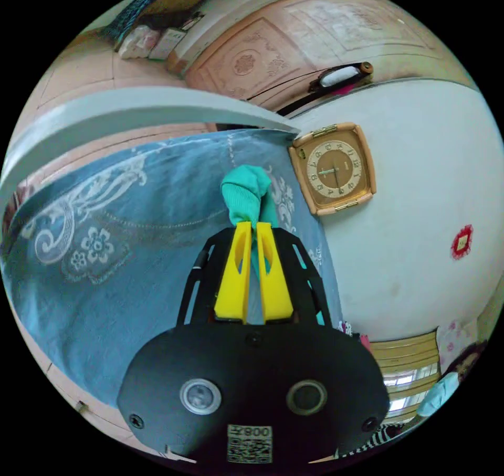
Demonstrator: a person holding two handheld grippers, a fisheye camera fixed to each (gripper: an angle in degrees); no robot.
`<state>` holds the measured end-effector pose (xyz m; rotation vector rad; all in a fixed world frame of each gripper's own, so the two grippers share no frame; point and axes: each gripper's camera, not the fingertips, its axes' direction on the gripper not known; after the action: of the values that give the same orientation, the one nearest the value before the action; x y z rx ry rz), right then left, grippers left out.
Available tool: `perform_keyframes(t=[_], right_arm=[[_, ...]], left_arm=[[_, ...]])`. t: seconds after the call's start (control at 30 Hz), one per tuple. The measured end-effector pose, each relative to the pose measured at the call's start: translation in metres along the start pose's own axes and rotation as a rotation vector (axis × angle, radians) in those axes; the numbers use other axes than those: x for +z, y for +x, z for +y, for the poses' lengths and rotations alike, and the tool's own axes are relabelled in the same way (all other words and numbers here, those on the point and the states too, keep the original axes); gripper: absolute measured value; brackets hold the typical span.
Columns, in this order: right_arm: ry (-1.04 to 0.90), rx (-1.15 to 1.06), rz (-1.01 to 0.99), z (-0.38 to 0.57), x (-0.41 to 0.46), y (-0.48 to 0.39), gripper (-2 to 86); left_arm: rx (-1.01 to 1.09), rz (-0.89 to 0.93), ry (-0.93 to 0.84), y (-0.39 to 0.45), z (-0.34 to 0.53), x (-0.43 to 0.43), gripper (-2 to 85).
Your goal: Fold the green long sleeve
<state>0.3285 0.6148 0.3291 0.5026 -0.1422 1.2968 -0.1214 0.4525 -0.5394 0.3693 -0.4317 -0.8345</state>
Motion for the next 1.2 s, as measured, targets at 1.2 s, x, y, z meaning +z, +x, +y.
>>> perform_keyframes(t=[1.2], right_arm=[[-0.285,0.024,-0.193,-0.107,0.099,0.006,6.1]], left_arm=[[0.429,0.276,-0.865,0.152,0.372,0.164,5.6]])
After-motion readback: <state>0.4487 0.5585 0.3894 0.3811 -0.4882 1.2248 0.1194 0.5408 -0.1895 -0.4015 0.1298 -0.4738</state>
